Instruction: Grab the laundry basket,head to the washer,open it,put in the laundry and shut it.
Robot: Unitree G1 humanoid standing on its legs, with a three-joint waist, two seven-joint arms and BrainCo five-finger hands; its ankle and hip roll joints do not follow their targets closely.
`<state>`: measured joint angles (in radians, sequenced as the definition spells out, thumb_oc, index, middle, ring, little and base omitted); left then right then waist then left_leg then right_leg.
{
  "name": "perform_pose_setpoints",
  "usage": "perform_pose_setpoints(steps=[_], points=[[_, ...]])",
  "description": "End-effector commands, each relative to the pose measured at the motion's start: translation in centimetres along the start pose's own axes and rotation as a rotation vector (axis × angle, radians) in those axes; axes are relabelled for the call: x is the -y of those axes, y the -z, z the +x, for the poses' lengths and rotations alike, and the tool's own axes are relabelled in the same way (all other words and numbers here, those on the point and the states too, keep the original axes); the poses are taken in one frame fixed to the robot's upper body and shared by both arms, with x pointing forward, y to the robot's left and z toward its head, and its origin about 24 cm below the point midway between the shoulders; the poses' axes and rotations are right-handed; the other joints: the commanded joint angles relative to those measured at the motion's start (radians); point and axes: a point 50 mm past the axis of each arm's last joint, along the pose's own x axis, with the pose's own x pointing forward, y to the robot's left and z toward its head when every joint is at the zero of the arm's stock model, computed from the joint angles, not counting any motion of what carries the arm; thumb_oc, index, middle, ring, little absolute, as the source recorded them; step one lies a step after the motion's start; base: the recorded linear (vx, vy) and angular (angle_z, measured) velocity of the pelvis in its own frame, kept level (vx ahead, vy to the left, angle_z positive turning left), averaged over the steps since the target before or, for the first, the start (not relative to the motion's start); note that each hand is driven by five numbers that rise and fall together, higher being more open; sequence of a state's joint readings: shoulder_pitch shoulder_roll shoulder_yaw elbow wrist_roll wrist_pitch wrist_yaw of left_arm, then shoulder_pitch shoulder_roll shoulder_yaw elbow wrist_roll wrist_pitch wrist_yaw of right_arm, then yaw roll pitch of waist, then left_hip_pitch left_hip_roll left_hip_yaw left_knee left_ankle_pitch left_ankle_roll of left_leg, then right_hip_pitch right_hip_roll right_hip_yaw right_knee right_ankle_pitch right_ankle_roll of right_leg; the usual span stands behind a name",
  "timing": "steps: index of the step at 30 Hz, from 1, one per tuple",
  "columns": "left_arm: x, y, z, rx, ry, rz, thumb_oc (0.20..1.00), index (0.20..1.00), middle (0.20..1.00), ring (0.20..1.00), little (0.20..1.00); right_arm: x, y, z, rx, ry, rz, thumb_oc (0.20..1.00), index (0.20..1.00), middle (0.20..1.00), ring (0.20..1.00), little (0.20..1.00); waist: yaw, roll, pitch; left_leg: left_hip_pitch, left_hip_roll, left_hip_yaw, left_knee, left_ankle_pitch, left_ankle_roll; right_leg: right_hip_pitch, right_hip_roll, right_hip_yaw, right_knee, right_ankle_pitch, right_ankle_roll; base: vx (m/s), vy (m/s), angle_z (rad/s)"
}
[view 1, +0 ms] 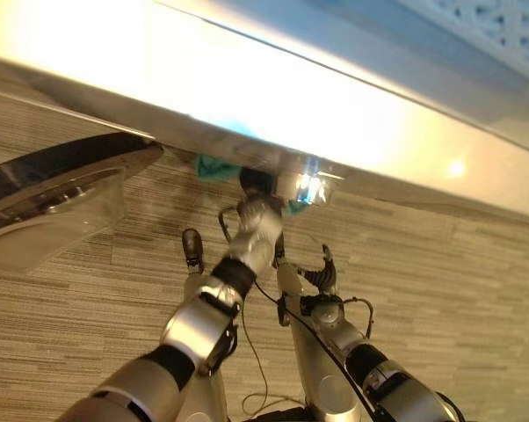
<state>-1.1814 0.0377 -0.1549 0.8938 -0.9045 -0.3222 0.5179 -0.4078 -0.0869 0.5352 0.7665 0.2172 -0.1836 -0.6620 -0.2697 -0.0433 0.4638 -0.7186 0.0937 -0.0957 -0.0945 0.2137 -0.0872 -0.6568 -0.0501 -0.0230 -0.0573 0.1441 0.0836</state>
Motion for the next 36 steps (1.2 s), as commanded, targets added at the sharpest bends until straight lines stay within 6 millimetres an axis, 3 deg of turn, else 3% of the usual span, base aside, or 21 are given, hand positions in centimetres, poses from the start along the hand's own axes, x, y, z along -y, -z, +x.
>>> perform_pose_setpoints(steps=[1, 5, 8, 10, 11, 12, 13, 17, 18, 19, 20, 21, 22, 24, 26, 28, 29, 30, 32, 33, 36], points=[[4.0, -9.5, 2.3, 0.271, 0.051, -0.027, 0.200, 0.200, 0.200, 0.200, 0.200, 1.7, 2.5, -1.0, -0.032, 0.037, -0.018, 1.000, 1.000, 1.000, 1.000, 1.000, -0.001, -0.034, -0.038, 0.148, 0.091, 0.090, 0.007, -0.199, -0.032, -0.166, 0.010, -0.003, 0.146, -0.085, 0.014, 0.05, -0.040, -0.33], [5.2, -19.1, 2.4, 0.505, 0.074, -0.105, 0.200, 0.200, 0.200, 0.200, 0.200, 4.2, 2.8, -0.6, -0.022, 0.090, -0.008, 1.000, 1.000, 1.000, 1.000, 1.000, -0.019, -0.021, -0.049, 0.142, 0.105, 0.113, 0.007, -0.206, -0.040, -0.197, 0.028, 0.007, 0.152, -0.088, 0.025, 0.05, -0.036, -0.28], [7.2, -21.5, 1.2, 0.581, 0.148, -0.136, 0.200, 0.200, 0.200, 0.200, 0.200, 5.4, 3.0, -0.4, -0.022, 0.114, -0.023, 1.000, 1.000, 1.000, 1.000, 1.000, -0.020, -0.012, -0.053, 0.140, 0.110, 0.121, 0.007, -0.205, -0.043, -0.210, 0.036, 0.010, 0.156, -0.090, 0.028, 0.03, -0.020, -0.08], [11.8, -23.1, -1.9, 0.673, 0.319, -0.163, 0.200, 0.200, 0.200, 0.200, 0.200, 7.6, 3.5, -0.2, -0.027, 0.168, -0.059, 1.000, 1.000, 1.000, 1.000, 1.000, -0.026, 0.003, -0.057, 0.133, 0.112, 0.117, 0.007, -0.203, -0.044, -0.229, 0.041, 0.010, 0.167, -0.097, 0.029, 0.04, -0.051, -0.03], [11.9, -23.0, -1.9, 0.672, 0.320, -0.163, 0.200, 0.200, 0.200, 0.200, 0.200, 7.7, 3.5, -0.2, -0.027, 0.170, -0.058, 1.000, 1.000, 1.000, 1.000, 1.000, -0.025, 0.004, -0.057, 0.132, 0.112, 0.116, 0.007, -0.203, -0.044, -0.230, 0.041, 0.010, 0.168, -0.097, 0.029, 0.05, -0.044, -0.03], [15.0, -22.9, -4.7, 0.711, 0.467, -0.208, 0.200, 0.200, 0.200, 0.200, 0.200, 9.0, 3.9, -0.3, -0.038, 0.214, -0.073, 1.000, 1.000, 1.000, 1.000, 1.000, -0.029, 0.014, -0.060, 0.125, 0.109, 0.113, 0.007, -0.204, -0.045, -0.241, 0.043, 0.007, 0.175, -0.103, 0.029, 0.03, -0.033, 0.00], [16.4, -22.3, -6.0, 0.706, 0.532, -0.239, 0.200, 0.200, 0.200, 0.200, 0.200, 9.6, 4.1, -0.4, -0.044, 0.232, -0.081, 1.000, 1.000, 1.000, 1.000, 1.000, -0.027, 0.020, -0.063, 0.121, 0.108, 0.109, 0.007, -0.205, -0.045, -0.246, 0.042, 0.003, 0.179, -0.106, 0.028, 0.03, -0.033, 0.02], [18.0, -21.0, -8.8, 0.692, 0.681, -0.342, 0.200, 0.200, 0.200, 0.200, 0.200, 10.5, 4.3, -0.6, -0.052, 0.260, -0.098, 1.000, 1.000, 1.000, 1.000, 1.000, -0.024, 0.035, -0.067, 0.112, 0.106, 0.101, 0.007, -0.204, -0.043, -0.261, 0.042, -0.001, 0.192, -0.115, 0.028, 0.03, -0.022, 0.08], [18.7, -18.5, -9.8, 0.616, 0.738, -0.347, 0.200, 0.200, 0.200, 0.200, 0.200, 10.7, 4.6, -0.8, -0.068, 0.272, -0.095, 1.000, 1.000, 1.000, 1.000, 1.000, -0.017, 0.052, -0.075, 0.120, 0.109, 0.089, 0.007, -0.224, -0.042, -0.256, 0.045, -0.003, 0.202, -0.145, 0.032, 0.08, -0.004, 0.10], [19.0, -16.6, -9.0, 0.574, 0.734, -0.212, 1.000, 1.000, 1.000, 1.000, 1.000, 10.9, 4.6, -0.8, -0.073, 0.278, -0.093, 1.000, 1.000, 1.000, 1.000, 1.000, -0.015, 0.058, -0.077, 0.122, 0.109, 0.088, 0.007, -0.226, -0.043, -0.254, 0.046, -0.005, 0.205, -0.147, 0.030, 0.08, -0.010, 0.06], [18.9, -14.6, -7.4, 0.528, 0.722, 0.021, 1.000, 1.000, 1.000, 1.000, 1.000, 11.2, 4.6, -0.6, -0.075, 0.275, -0.087, 1.000, 1.000, 1.000, 1.000, 1.000, -0.013, 0.066, -0.082, 0.120, 0.107, 0.086, 0.007, -0.222, -0.043, -0.254, 0.046, -0.006, 0.207, -0.145, 0.027, -0.01, -0.002, 0.11], [15.8, -12.9, -2.0, 0.475, 0.568, 0.561, 1.000, 1.000, 1.000, 1.000, 1.000, 11.8, 4.4, -0.4, -0.070, 0.262, -0.077, 1.000, 1.000, 1.000, 1.000, 1.000, -0.011, 0.079, -0.086, 0.122, 0.106, 0.087, 0.007, -0.212, -0.045, -0.249, 0.045, -0.008, 0.205, -0.142, 0.023, -0.02, 0.005, 0.09], [15.9, -13.0, -2.0, 0.477, 0.570, 0.563, 1.000, 1.000, 1.000, 1.000, 1.000, 11.7, 4.4, -0.3, -0.068, 0.262, -0.075, 1.000, 1.000, 1.000, 1.000, 1.000, -0.011, 0.078, -0.083, 0.123, 0.106, 0.087, 0.007, -0.213, -0.045, -0.248, 0.045, -0.008, 0.205, -0.142, 0.023, -0.10, -0.010, 0.02], [12.9, -16.9, 1.0, 0.660, 0.298, 1.253, 1.000, 1.000, 1.000, 1.000, 1.000, 11.7, 4.0, 0.3, -0.047, 0.233, -0.084, 1.000, 1.000, 1.000, 1.000, 1.000, -0.008, 0.082, -0.081, 0.117, 0.099, 0.091, 0.007, -0.173, -0.048, -0.249, 0.038, -0.012, 0.196, -0.109, 0.012, -0.10, -0.011, -0.06], [11.5, -19.5, 1.7, 0.781, 0.096, 1.575, 1.000, 1.000, 1.000, 1.000, 1.000, 11.9, 3.7, 0.6, -0.024, 0.207, -0.103, 1.000, 1.000, 1.000, 1.000, 1.000, -0.008, 0.080, -0.080, 0.126, 0.102, 0.095, 0.007, -0.168, -0.049, -0.239, 0.038, -0.015, 0.195, -0.107, 0.009, -0.02, 0.007, 0.28], [11.4, -19.4, 1.7, 0.916, 0.027, 1.947, 1.000, 1.000, 1.000, 1.000, 1.000, 12.0, 3.7, 0.7, -0.009, 0.188, -0.126, 1.000, 1.000, 1.000, 1.000, 1.000, -0.008, 0.078, -0.076, 0.132, 0.104, 0.092, 0.007, -0.166, -0.050, -0.232, 0.037, -0.018, 0.196, -0.108, 0.006, -0.01, -0.015, 0.03], [11.1, -17.3, 1.9, 0.978, 0.061, 2.195, 1.000, 1.000, 1.000, 1.000, 1.000, 12.2, 3.7, 0.7, 0.000, 0.181, -0.142, 1.000, 1.000, 1.000, 1.000, 1.000, -0.005, 0.081, -0.072, 0.134, 0.107, 0.088, 0.007, -0.168, -0.051, -0.225, 0.034, -0.022, 0.198, -0.114, 0.006, 0.00, -0.018, -0.12], [11.1, -17.3, 1.9, 0.978, 0.061, 2.196, 1.000, 1.000, 1.000, 1.000, 1.000, 12.2, 3.7, 0.7, 0.000, 0.181, -0.142, 1.000, 1.000, 1.000, 1.000, 1.000, -0.006, 0.081, -0.071, 0.134, 0.107, 0.088, 0.007, -0.168, -0.051, -0.224, 0.034, -0.022, 0.198, -0.114, 0.006, 0.00, -0.015, -0.05], [10.9, -14.7, 2.0, 0.979, 0.138, 2.355, 1.000, 1.000, 1.000, 1.000, 1.000, 12.1, 3.7, 0.8, 0.000, 0.177, -0.145, 1.000, 1.000, 1.000, 1.000, 1.000, -0.001, 0.084, -0.065, 0.135, 0.107, 0.088, 0.007, -0.170, -0.051, -0.214, 0.030, -0.028, 0.198, -0.117, 0.006, -0.01, -0.006, 0.17], [10.5, -12.0, 2.0, 0.951, 0.235, 2.429, 1.000, 1.000, 1.000, 1.000, 1.000, 12.0, 4.0, 0.8, -0.020, 0.177, -0.139, 1.000, 1.000, 1.000, 1.000, 1.000, 0.007, 0.087, -0.058, 0.138, 0.105, 0.081, 0.007, -0.170, -0.051, -0.200, 0.025, -0.036, 0.194, -0.120, 0.004, -0.03, 0.001, 0.28], [9.1, -7.9, 1.8, 0.797, 0.423, 2.370, 1.000, 1.000, 1.000, 1.000, 1.000, 12.1, 5.1, 0.4, -0.097, 0.173, -0.127, 1.000, 1.000, 1.000, 1.000, 1.000, 0.023, 0.095, -0.046, 0.144, 0.095, 0.072, 0.007, -0.171, -0.049, -0.174, 0.012, -0.046, 0.185, -0.123, 0.006, -0.02, 0.005, 0.11]])
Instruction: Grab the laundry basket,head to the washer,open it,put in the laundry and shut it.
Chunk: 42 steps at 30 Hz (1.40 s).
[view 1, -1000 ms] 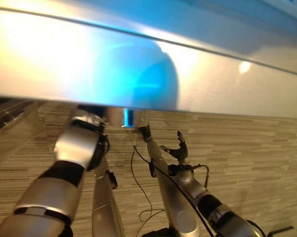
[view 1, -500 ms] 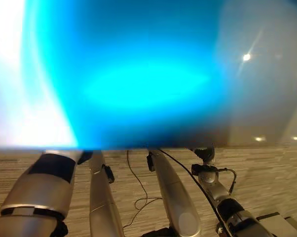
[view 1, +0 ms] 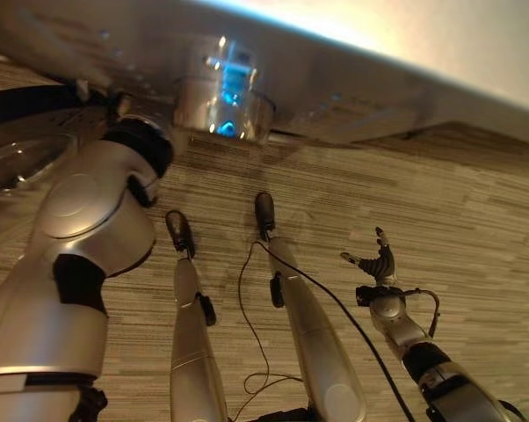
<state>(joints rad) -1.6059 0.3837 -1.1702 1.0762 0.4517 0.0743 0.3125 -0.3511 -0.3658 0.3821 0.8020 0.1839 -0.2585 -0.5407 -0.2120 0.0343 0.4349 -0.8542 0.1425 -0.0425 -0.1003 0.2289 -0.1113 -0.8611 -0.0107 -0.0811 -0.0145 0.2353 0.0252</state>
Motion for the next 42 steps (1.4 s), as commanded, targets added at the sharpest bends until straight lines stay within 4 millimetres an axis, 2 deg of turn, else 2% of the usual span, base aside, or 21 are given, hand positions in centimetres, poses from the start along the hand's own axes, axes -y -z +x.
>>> perform_pose_setpoints(steps=[1, 4, 7, 8, 14, 19, 21, 23, 24, 25, 26, 27, 29, 30, 31, 33, 34, 38, 39, 40, 42], points=[[-3.6, 1.4, 1.3, -0.066, -0.024, -0.013, 1.000, 1.000, 1.000, 1.000, 1.000, 0.5, 2.9, -1.9, -0.119, 0.005, 0.029, 1.000, 1.000, 1.000, 1.000, 1.000, -0.034, 0.018, -0.017, 0.279, 0.046, 0.019, 0.013, -0.187, -0.025, 0.030, -0.028, 0.012, 0.142, -0.214, 0.064, -0.02, 0.008, 0.11], [-2.8, 0.5, 0.3, 0.046, 0.002, -0.072, 1.000, 1.000, 1.000, 1.000, 1.000, 0.4, 4.4, -2.6, -0.204, -0.018, 0.016, 1.000, 1.000, 1.000, 1.000, 1.000, -0.009, 0.032, -0.006, 0.285, 0.036, 0.016, 0.013, -0.186, -0.023, 0.051, -0.043, 0.006, 0.142, -0.219, 0.064, -0.02, 0.032, -0.01], [-2.1, 0.8, -0.7, 0.089, 0.012, -0.087, 1.000, 1.000, 1.000, 1.000, 1.000, 0.6, 4.8, -2.8, -0.222, -0.025, 0.004, 1.000, 1.000, 1.000, 1.000, 1.000, 0.001, 0.040, -0.001, 0.292, 0.032, 0.014, 0.013, -0.185, -0.022, 0.064, -0.052, 0.002, 0.139, -0.220, 0.065, -0.02, 0.052, -0.02], [-1.2, 1.3, -1.6, 0.112, 0.039, -0.099, 1.000, 1.000, 1.000, 1.000, 1.000, 0.9, 5.3, -3.0, -0.237, -0.029, -0.012, 1.000, 1.000, 1.000, 1.000, 1.000, 0.011, 0.044, -0.001, 0.299, 0.027, 0.014, 0.013, -0.185, -0.021, 0.079, -0.057, -0.002, 0.133, -0.218, 0.065, -0.02, 0.060, -0.05], [1.9, 2.1, -3.7, 0.135, 0.171, -0.061, 1.000, 1.000, 1.000, 1.000, 1.000, 1.9, 6.1, -3.2, -0.260, -0.042, -0.054, 1.000, 1.000, 1.000, 1.000, 1.000, 0.020, 0.051, 0.001, 0.326, 0.019, 0.012, 0.013, -0.183, -0.017, 0.115, -0.074, -0.009, 0.124, -0.212, 0.069, -0.02, 0.063, 0.02], [5.2, 0.7, -5.9, 0.176, 0.253, -0.151, 1.000, 1.000, 1.000, 1.000, 1.000, 2.0, 6.5, -3.3, -0.274, -0.054, -0.086, 1.000, 1.000, 1.000, 1.000, 1.000, 0.031, 0.060, 0.007, 0.341, 0.009, 0.009, 0.013, -0.182, -0.013, 0.140, -0.086, -0.006, 0.123, -0.213, 0.071, -0.03, 0.054, 0.01], [5.8, 0.2, -6.6, 0.178, 0.249, -0.224, 1.000, 1.000, 1.000, 1.000, 1.000, 1.9, 6.7, -3.3, -0.285, -0.054, -0.095, 1.000, 1.000, 1.000, 1.000, 1.000, 0.038, 0.064, 0.009, 0.343, 0.004, 0.009, 0.013, -0.181, -0.012, 0.147, -0.092, -0.007, 0.121, -0.212, 0.072, -0.03, 0.047, -0.02], [4.8, -0.1, -7.2, 0.177, 0.153, -0.371, 1.000, 1.000, 1.000, 1.000, 1.000, 1.6, 6.9, -3.5, -0.298, -0.054, -0.097, 1.000, 1.000, 1.000, 1.000, 1.000, 0.048, 0.070, 0.011, 0.346, -0.002, 0.006, 0.013, -0.178, -0.010, 0.154, -0.098, -0.010, 0.121, -0.211, 0.071, -0.03, 0.039, -0.03], [4.8, 0.0, -7.3, 0.175, 0.153, -0.371, 1.000, 1.000, 1.000, 1.000, 1.000, 1.6, 6.8, -3.5, -0.296, -0.055, -0.099, 1.000, 1.000, 1.000, 1.000, 1.000, 0.044, 0.071, 0.009, 0.341, -0.004, 0.005, 0.013, -0.173, -0.010, 0.151, -0.100, -0.010, 0.118, -0.206, 0.071, 0.00, 0.000, 0.00], [4.1, 0.0, -7.9, 0.176, 0.082, -0.476, 1.000, 1.000, 1.000, 1.000, 1.000, 1.4, 7.1, -3.7, -0.309, -0.055, -0.098, 1.000, 1.000, 1.000, 1.000, 1.000, 0.053, 0.075, 0.010, 0.345, -0.007, 0.004, 0.013, -0.172, -0.010, 0.156, -0.105, -0.012, 0.119, -0.206, 0.072, -0.02, 0.031, 0.05], [4.3, -0.4, -9.4, 0.136, -0.023, -0.678, 1.000, 1.000, 1.000, 1.000, 1.000, 0.5, 7.6, -4.3, -0.338, -0.069, -0.098, 1.000, 1.000, 1.000, 1.000, 1.000, 0.070, 0.079, 0.014, 0.355, -0.011, 0.004, 0.013, -0.174, -0.009, 0.171, -0.109, -0.015, 0.121, -0.212, 0.070, -0.02, 0.035, 0.04], [4.6, -0.9, -10.0, 0.105, -0.068, -0.770, 1.000, 1.000, 1.000, 1.000, 1.000, 0.1, 7.6, -4.3, -0.346, -0.070, -0.099, 1.000, 1.000, 1.000, 1.000, 1.000, 0.075, 0.080, 0.015, 0.358, -0.014, 0.004, 0.013, -0.173, -0.010, 0.177, -0.111, -0.019, 0.119, -0.211, 0.069, -0.03, 0.027, 0.03], [5.4, -1.8, -11.5, 0.053, -0.089, -0.927, 1.000, 1.000, 1.000, 1.000, 1.000, -0.3, 7.8, -4.3, -0.373, -0.066, -0.096, 1.000, 1.000, 1.000, 1.000, 1.000, 0.087, 0.085, 0.019, 0.361, -0.018, 0.003, 0.013, -0.172, -0.009, 0.188, -0.117, -0.024, 0.114, -0.209, 0.068, -0.02, 0.024, 0.05], [5.4, -1.8, -11.5, 0.051, -0.088, -0.928, 1.000, 1.000, 1.000, 1.000, 1.000, -0.3, 7.8, -4.3, -0.373, -0.067, -0.098, 1.000, 1.000, 1.000, 1.000, 1.000, 0.086, 0.086, 0.019, 0.361, -0.018, 0.003, 0.013, -0.172, -0.009, 0.189, -0.117, -0.025, 0.113, -0.209, 0.068, -0.03, 0.041, 0.10], [7.0, -3.7, -12.9, -0.003, -0.060, -1.062, 1.000, 1.000, 1.000, 1.000, 1.000, -0.9, 7.9, -4.5, -0.398, -0.067, -0.092, 1.000, 1.000, 1.000, 1.000, 1.000, 0.095, 0.087, 0.022, 0.367, -0.022, 0.004, 0.013, -0.172, -0.006, 0.204, -0.120, -0.030, 0.106, -0.206, 0.069, -0.04, 0.044, 0.11], [8.0, -4.2, -13.6, -0.055, -0.040, -1.097, 1.000, 1.000, 1.000, 1.000, 1.000, -1.0, 7.9, -4.3, -0.409, -0.056, -0.088, 1.000, 1.000, 1.000, 1.000, 1.000, 0.104, 0.084, 0.023, 0.379, -0.025, 0.004, 0.014, -0.173, -0.002, 0.220, -0.124, -0.035, 0.103, -0.203, 0.070, -0.05, 0.055, 0.22], [9.3, -4.2, -14.8, -0.100, 0.002, -1.098, 1.000, 1.000, 1.000, 1.000, 1.000, -0.5, 8.1, -4.1, -0.430, -0.030, -0.091, 1.000, 1.000, 1.000, 1.000, 1.000, 0.116, 0.083, 0.018, 0.395, -0.034, 0.000, 0.021, -0.176, 0.005, 0.250, -0.134, -0.040, 0.101, -0.199, 0.072, -0.03, 0.067, 0.30], [11.7, -3.1, -18.5, -0.185, 0.083, -1.090, 1.000, 1.000, 1.000, 1.000, 1.000, 0.9, 8.9, -4.2, -0.466, 0.003, -0.115, 1.000, 1.000, 1.000, 1.000, 1.000, 0.133, 0.083, 0.011, 0.440, -0.043, -0.005, 0.067, -0.214, 0.018, 0.335, -0.153, -0.055, 0.096, -0.200, 0.074, -0.03, 0.084, 0.12], [11.7, -3.1, -18.6, -0.186, 0.083, -1.089, 1.000, 1.000, 1.000, 1.000, 1.000, 0.9, 8.9, -4.2, -0.466, 0.002, -0.115, 1.000, 1.000, 1.000, 1.000, 1.000, 0.131, 0.082, 0.012, 0.438, -0.045, -0.006, 0.067, -0.211, 0.019, 0.335, -0.155, -0.056, 0.092, -0.195, 0.074, -0.02, 0.101, 0.18], [13.0, -2.6, -20.7, -0.234, 0.138, -1.103, 1.000, 1.000, 1.000, 1.000, 1.000, 1.6, 9.7, -4.6, -0.502, 0.006, -0.132, 1.000, 1.000, 1.000, 1.000, 1.000, 0.135, 0.075, 0.006, 0.470, -0.051, -0.007, 0.094, -0.232, 0.029, 0.393, -0.166, -0.065, 0.081, -0.190, 0.076, 0.00, 0.108, 0.13], [14.7, -2.4, -22.9, -0.298, 0.214, -1.115, 1.000, 1.000, 1.000, 1.000, 1.000, 2.5, 10.7, -5.2, -0.547, 0.016, -0.130, 1.000, 1.000, 1.000, 1.000, 1.000, 0.140, 0.070, -0.006, 0.513, -0.053, -0.002, 0.119, -0.262, 0.038, 0.455, -0.175, -0.067, 0.069, -0.187, 0.079, 0.01, 0.130, 0.10]])
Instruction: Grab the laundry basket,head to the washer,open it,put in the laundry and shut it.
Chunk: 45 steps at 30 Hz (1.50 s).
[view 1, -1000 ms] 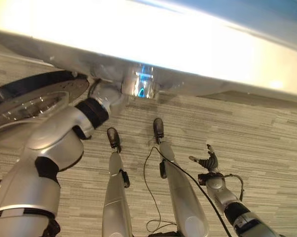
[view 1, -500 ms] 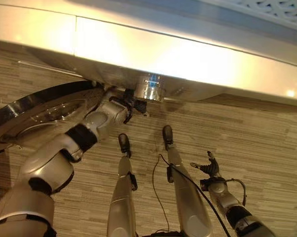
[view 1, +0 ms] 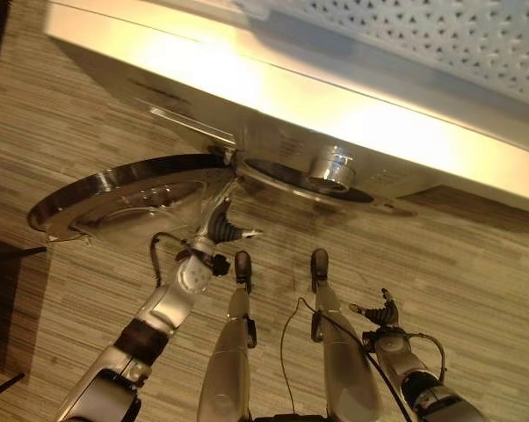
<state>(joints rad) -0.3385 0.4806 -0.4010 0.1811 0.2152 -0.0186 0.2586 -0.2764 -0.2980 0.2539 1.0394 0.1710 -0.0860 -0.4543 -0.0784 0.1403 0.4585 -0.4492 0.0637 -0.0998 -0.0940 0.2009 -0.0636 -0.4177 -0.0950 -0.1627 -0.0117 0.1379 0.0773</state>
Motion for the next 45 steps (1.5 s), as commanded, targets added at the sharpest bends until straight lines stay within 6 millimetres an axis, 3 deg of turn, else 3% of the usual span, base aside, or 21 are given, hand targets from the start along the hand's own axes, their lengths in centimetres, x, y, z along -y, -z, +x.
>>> perform_pose_setpoints(steps=[1, 5, 7, 8, 9, 10, 12, 14, 15, 19, 20, 21, 23, 24, 25, 28, 30, 31, 33, 40, 45], points=[[-0.3, 0.2, -0.9, 0.028, 0.010, -0.012, 1.000, 1.000, 1.000, 1.000, 1.000, 1.2, 2.8, -0.5, -0.088, 0.022, -0.021, 1.000, 1.000, 1.000, 1.000, 1.000, 0.004, -0.037, -0.029, 0.107, 0.024, 0.055, 0.113, -0.231, -0.009, 0.013, -0.093, 0.014, 0.062, -0.085, 0.027, 0.02, 0.147, 0.16], [2.3, 6.7, -5.9, -0.286, 0.125, -0.102, 1.000, 1.000, 1.000, 1.000, 1.000, 3.3, 6.1, -1.3, -0.174, 0.040, -0.006, 1.000, 1.000, 1.000, 1.000, 1.000, 0.004, -0.066, -0.100, 0.205, 0.014, 0.070, 0.178, -0.298, 0.016, 0.155, -0.108, 0.018, 0.012, -0.064, 0.041, 0.06, 0.161, 0.12], [3.0, 9.4, -8.3, -0.429, 0.157, -0.087, 1.000, 1.000, 1.000, 1.000, 1.000, 4.4, 6.1, -1.3, -0.156, 0.064, 0.023, 1.000, 1.000, 1.000, 1.000, 1.000, 0.005, -0.071, -0.137, 0.252, 0.014, 0.081, 0.184, -0.322, 0.028, 0.196, -0.104, 0.024, 0.001, -0.065, 0.047, 0.07, 0.123, -0.06], [3.1, 9.4, -8.3, -0.429, 0.157, -0.087, 1.000, 1.000, 1.000, 1.000, 1.000, 4.4, 6.1, -1.3, -0.157, 0.064, 0.023, 1.000, 1.000, 1.000, 1.000, 1.000, 0.005, -0.073, -0.138, 0.251, 0.011, 0.081, 0.182, -0.318, 0.028, 0.195, -0.106, 0.024, -0.001, -0.061, 0.047, 0.09, 0.143, -0.10], [3.3, 11.6, -10.7, -0.558, 0.171, -0.068, 1.000, 1.000, 1.000, 1.000, 1.000, 6.2, 5.0, -1.0, -0.094, 0.114, 0.092, 1.000, 1.000, 1.000, 1.000, 1.000, 0.002, -0.074, -0.177, 0.300, 0.017, 0.090, 0.169, -0.329, 0.038, 0.227, -0.104, 0.028, -0.002, -0.064, 0.052, 0.04, 0.098, -0.14], [3.3, 11.6, -10.8, -0.558, 0.171, -0.068, 1.000, 1.000, 1.000, 1.000, 1.000, 6.2, 5.1, -1.0, -0.095, 0.114, 0.092, 1.000, 1.000, 1.000, 1.000, 1.000, 0.002, -0.076, -0.180, 0.298, 0.013, 0.091, 0.165, -0.323, 0.039, 0.225, -0.107, 0.028, -0.004, -0.061, 0.053, 0.07, 0.135, -0.19], [2.8, 13.8, -14.1, -0.701, 0.159, -0.087, 1.000, 1.000, 1.000, 1.000, 1.000, 9.9, 2.9, -1.2, 0.041, 0.239, 0.184, 1.000, 1.000, 1.000, 1.000, 1.000, -0.008, -0.079, -0.239, 0.374, 0.019, 0.099, 0.132, -0.336, 0.050, 0.268, -0.105, 0.033, 0.002, -0.074, 0.062, 0.10, 0.134, -0.20], [2.8, 14.1, -15.0, -0.732, 0.156, -0.111, 1.000, 1.000, 1.000, 1.000, 1.000, 11.0, 2.3, -1.4, 0.080, 0.281, 0.203, 1.000, 1.000, 1.000, 1.000, 1.000, -0.012, -0.082, -0.260, 0.396, 0.016, 0.100, 0.114, -0.332, 0.054, 0.281, -0.107, 0.033, 0.002, -0.076, 0.066, 0.09, 0.103, -0.15], [3.0, 14.4, -16.3, -0.775, 0.163, -0.131, 1.000, 1.000, 1.000, 1.000, 1.000, 12.9, 1.6, -2.1, 0.136, 0.360, 0.214, 1.000, 1.000, 1.000, 1.000, 1.000, -0.019, -0.082, -0.298, 0.440, 0.016, 0.103, 0.088, -0.336, 0.059, 0.308, -0.108, 0.034, 0.003, -0.084, 0.071, 0.09, 0.093, -0.12], [3.5, 14.7, -17.4, -0.822, 0.162, -0.155, 1.000, 1.000, 1.000, 1.000, 1.000, 18.6, 0.3, -4.5, 0.255, 0.671, 0.147, 1.000, 1.000, 1.000, 1.000, 1.000, -0.038, -0.076, -0.353, 0.517, 0.016, 0.109, 0.059, -0.355, 0.071, 0.354, -0.100, 0.041, 0.021, -0.113, 0.079, 0.12, 0.079, 0.02], [3.6, 14.7, -17.4, -0.821, 0.163, -0.154, 1.000, 1.000, 1.000, 1.000, 1.000, 18.6, 0.3, -4.6, 0.253, 0.673, 0.145, 1.000, 1.000, 1.000, 1.000, 1.000, -0.037, -0.078, -0.353, 0.516, 0.014, 0.109, 0.058, -0.350, 0.071, 0.352, -0.101, 0.042, 0.020, -0.109, 0.079, 0.09, 0.063, -0.01], [3.8, 14.4, -17.1, -0.811, 0.169, -0.156, 1.000, 1.000, 1.000, 1.000, 1.000, 20.8, -2.1, -6.4, 0.373, 0.837, 0.071, 1.000, 1.000, 1.000, 1.000, 1.000, -0.043, -0.076, -0.383, 0.542, 0.013, 0.107, 0.044, -0.355, 0.077, 0.368, -0.100, 0.050, 0.024, -0.119, 0.080, 0.10, 0.051, -0.06], [4.3, 14.3, -16.9, -0.808, 0.178, -0.158, 1.000, 1.000, 1.000, 1.000, 1.000, 22.4, -5.2, -7.9, 0.525, 0.965, 0.011, 1.000, 1.000, 1.000, 1.000, 1.000, -0.047, -0.081, -0.410, 0.563, 0.015, 0.111, 0.037, -0.360, 0.080, 0.380, -0.098, 0.055, 0.026, -0.125, 0.081, 0.10, 0.041, -0.06], [4.4, 14.2, -16.9, -0.807, 0.179, -0.160, 1.000, 1.000, 1.000, 1.000, 1.000, 22.3, -5.3, -8.0, 0.525, 0.969, 0.006, 1.000, 1.000, 1.000, 1.000, 1.000, -0.046, -0.079, -0.409, 0.565, 0.015, 0.111, 0.034, -0.360, 0.080, 0.382, -0.097, 0.056, 0.026, -0.126, 0.081, 0.09, 0.027, -0.12], [4.9, 14.2, -17.0, -0.814, 0.200, -0.157, 1.000, 1.000, 1.000, 1.000, 1.000, 23.3, -9.6, -10.0, 0.727, 1.084, -0.023, 1.000, 1.000, 1.000, 1.000, 1.000, -0.045, -0.083, -0.433, 0.586, 0.016, 0.115, 0.025, -0.362, 0.083, 0.393, -0.093, 0.061, 0.026, -0.131, 0.084, 0.05, 0.022, -0.26], [6.6, 14.1, -17.2, -0.828, 0.260, -0.152, 1.000, 1.000, 1.000, 1.000, 1.000, 23.5, -15.4, -13.5, 1.021, 1.210, -0.004, 1.000, 1.000, 1.000, 1.000, 1.000, -0.036, -0.092, -0.457, 0.599, 0.015, 0.120, 0.016, -0.354, 0.085, 0.400, -0.089, 0.071, 0.026, -0.127, 0.084, 0.05, 0.016, -0.23], [7.3, 13.9, -17.5, -0.824, 0.309, -0.147, 1.000, 1.000, 1.000, 1.000, 1.000, 23.9, -18.0, -15.5, 1.155, 1.276, -0.073, 1.000, 1.000, 1.000, 1.000, 1.000, -0.023, -0.104, -0.477, 0.607, 0.019, 0.115, 0.011, -0.360, 0.085, 0.410, -0.086, 0.068, 0.022, -0.134, 0.085, 0.06, 0.004, -0.06], [7.8, 13.8, -17.5, -0.815, 0.352, -0.137, 1.000, 1.000, 1.000, 1.000, 1.000, 23.6, -20.2, -16.4, 1.258, 1.231, -0.147, 1.000, 1.000, 1.000, 1.000, 1.000, -0.007, -0.121, -0.486, 0.607, 0.022, 0.111, 0.009, -0.359, 0.083, 0.416, -0.084, 0.065, 0.017, -0.134, 0.084, 0.04, -0.015, -0.02], [8.5, 13.6, -17.3, -0.798, 0.399, -0.141, 1.000, 1.000, 1.000, 1.000, 1.000, 23.1, -22.2, -15.5, 1.301, 1.054, -0.191, 1.000, 1.000, 1.000, 1.000, 1.000, 0.012, -0.149, -0.489, 0.605, 0.025, 0.105, 0.010, -0.356, 0.080, 0.423, -0.085, 0.060, 0.009, -0.132, 0.080, 0.00, -0.032, 0.05], [8.0, 13.6, -17.1, -0.767, 0.500, -0.158, 1.000, 1.000, 1.000, 1.000, 1.000, 23.5, -27.1, -10.0, 1.099, 0.550, -0.496, 1.000, 1.000, 1.000, 1.000, 1.000, 0.066, -0.214, -0.470, 0.598, 0.033, 0.096, 0.020, -0.351, 0.070, 0.438, -0.082, 0.044, -0.007, -0.122, 0.072, -0.01, -0.026, 0.01], [7.6, 13.7, -17.0, -0.768, 0.526, -0.168, 1.000, 1.000, 1.000, 1.000, 1.000, 23.0, -29.1, -7.8, 0.977, 0.375, -0.628, 1.000, 1.000, 1.000, 1.000, 1.000, 0.077, -0.235, -0.454, 0.593, 0.040, 0.094, 0.025, -0.347, 0.063, 0.443, -0.080, 0.036, -0.015, -0.119, 0.070, 0.00, -0.006, 0.01]])
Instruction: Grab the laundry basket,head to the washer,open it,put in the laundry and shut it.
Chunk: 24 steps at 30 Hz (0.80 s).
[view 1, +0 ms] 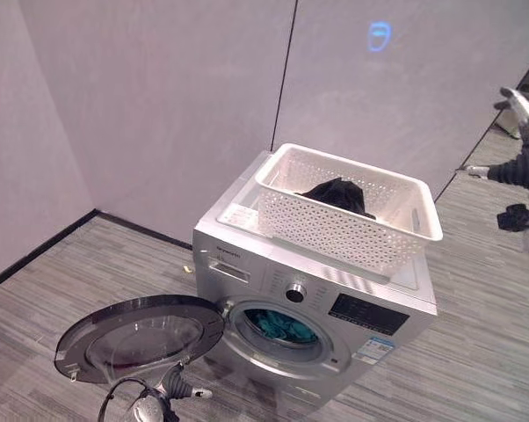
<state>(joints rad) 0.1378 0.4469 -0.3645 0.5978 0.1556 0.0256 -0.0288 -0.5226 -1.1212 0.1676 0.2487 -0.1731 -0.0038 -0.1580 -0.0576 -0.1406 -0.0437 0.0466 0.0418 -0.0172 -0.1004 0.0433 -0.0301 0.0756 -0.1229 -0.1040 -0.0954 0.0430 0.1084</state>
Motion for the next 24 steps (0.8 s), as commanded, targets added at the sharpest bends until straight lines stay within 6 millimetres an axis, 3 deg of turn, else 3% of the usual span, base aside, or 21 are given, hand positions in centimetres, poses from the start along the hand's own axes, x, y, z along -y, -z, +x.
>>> perform_pose_setpoints(steps=[1, 9, 24], points=[[-1.3, -2.9, 0.7, 0.109, 0.007, -0.008, 1.000, 1.000, 1.000, 1.000, 1.000, 2.6, -0.4, 2.2, -0.014, -0.063, 0.053, 1.000, 1.000, 1.000, 1.000, 1.000, 0.060, 0.038, 0.053, 0.094, 0.065, 0.008, 0.035, -0.190, 0.026, -0.048, -0.050, -0.027, 0.064, -0.025, 0.037, 0.01, -0.023, 0.09], [-0.6, -2.9, 1.0, 0.103, 0.048, -0.028, 1.000, 1.000, 1.000, 1.000, 1.000, 0.8, -1.9, 4.9, -0.017, -0.173, 0.087, 1.000, 1.000, 1.000, 1.000, 1.000, 0.083, 0.021, 0.070, 0.085, 0.074, 0.005, 0.041, -0.190, 0.018, -0.039, -0.040, -0.031, 0.039, -0.021, 0.033, 0.02, -0.022, 0.08], [-0.2, -2.3, 1.3, 0.070, 0.051, -0.104, 1.000, 1.000, 1.000, 1.000, 1.000, -0.5, -4.3, 8.4, -0.042, -0.232, 0.096, 1.000, 1.000, 1.000, 1.000, 1.000, 0.126, -0.008, 0.092, 0.046, 0.092, -0.018, 0.039, -0.167, -0.004, -0.038, -0.022, -0.062, 0.013, -0.023, 0.021, 0.01, -0.019, 0.04]])
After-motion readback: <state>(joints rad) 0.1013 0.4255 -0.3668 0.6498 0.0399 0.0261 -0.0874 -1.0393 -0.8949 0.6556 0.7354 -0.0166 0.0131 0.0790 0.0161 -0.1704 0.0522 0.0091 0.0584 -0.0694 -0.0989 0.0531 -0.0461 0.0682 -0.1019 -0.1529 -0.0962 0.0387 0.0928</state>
